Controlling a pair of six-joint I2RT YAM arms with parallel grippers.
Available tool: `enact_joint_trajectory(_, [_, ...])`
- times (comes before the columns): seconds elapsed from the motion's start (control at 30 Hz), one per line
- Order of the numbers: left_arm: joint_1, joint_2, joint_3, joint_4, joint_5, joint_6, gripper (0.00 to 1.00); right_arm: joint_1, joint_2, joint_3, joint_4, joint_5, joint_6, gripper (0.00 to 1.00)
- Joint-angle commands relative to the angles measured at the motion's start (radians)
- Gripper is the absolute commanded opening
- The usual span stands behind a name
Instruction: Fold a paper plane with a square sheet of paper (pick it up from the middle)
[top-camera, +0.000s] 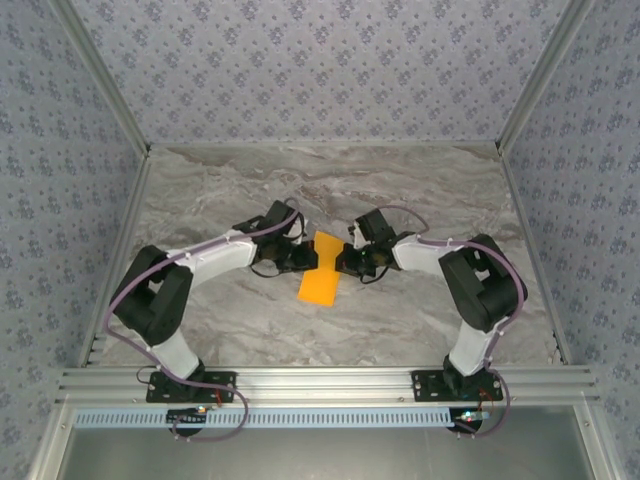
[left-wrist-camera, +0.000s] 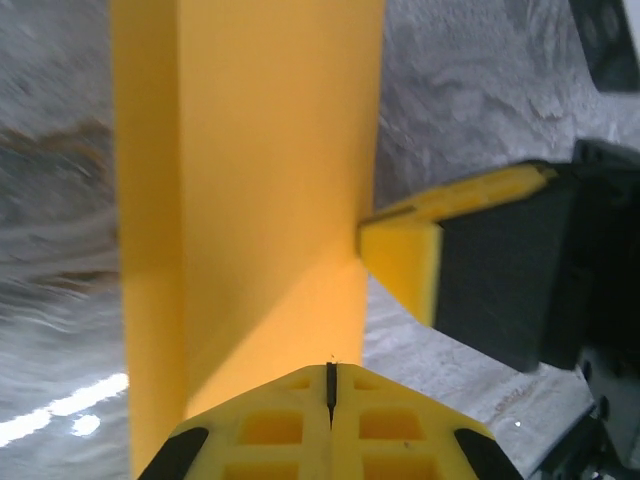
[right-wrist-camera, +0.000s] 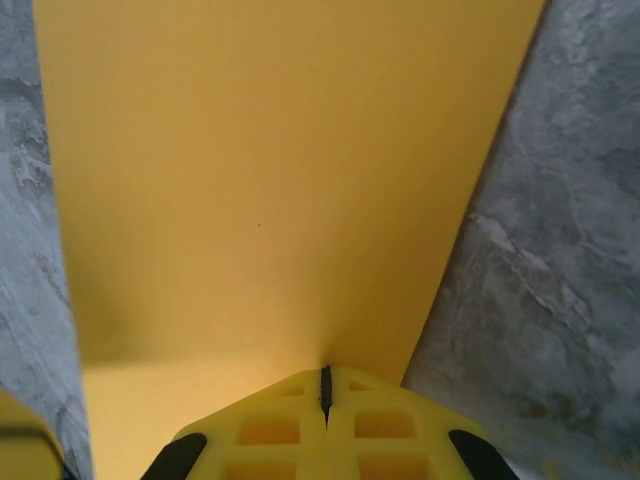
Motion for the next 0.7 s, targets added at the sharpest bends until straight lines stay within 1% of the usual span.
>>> enact_joint_trajectory(0.0, [-0.038, -0.023, -0.036, 0.095, 0.014, -0.111, 0.00, -0.001, 0.034, 0.029, 0.010, -0.027, -0.027, 0.00])
enact_joint_trajectory(0.1, [-0.058, -0.015, -0.049, 0.115, -0.002, -0.135, 0.00, -0.002, 0.047, 0.026, 0.010, -0.022, -0.030, 0.00])
enact_joint_trajectory(0.2, [-0.072, 0.024, -0.051, 0.159, 0.028, -0.167, 0.00, -0.005, 0.058, 0.024, 0.005, -0.014, -0.034, 0.00])
enact_joint_trajectory(0.37, [-0.089, 0.075, -0.042, 0.202, 0.039, -0.196, 0.00, -0.006, 0.064, 0.012, 0.008, -0.009, -0.038, 0.00])
enact_joint_trajectory(0.67, [-0.093, 0.150, -0.034, 0.196, 0.035, -0.207, 0.00, -0.005, 0.067, 0.006, 0.013, -0.024, -0.052, 0.00])
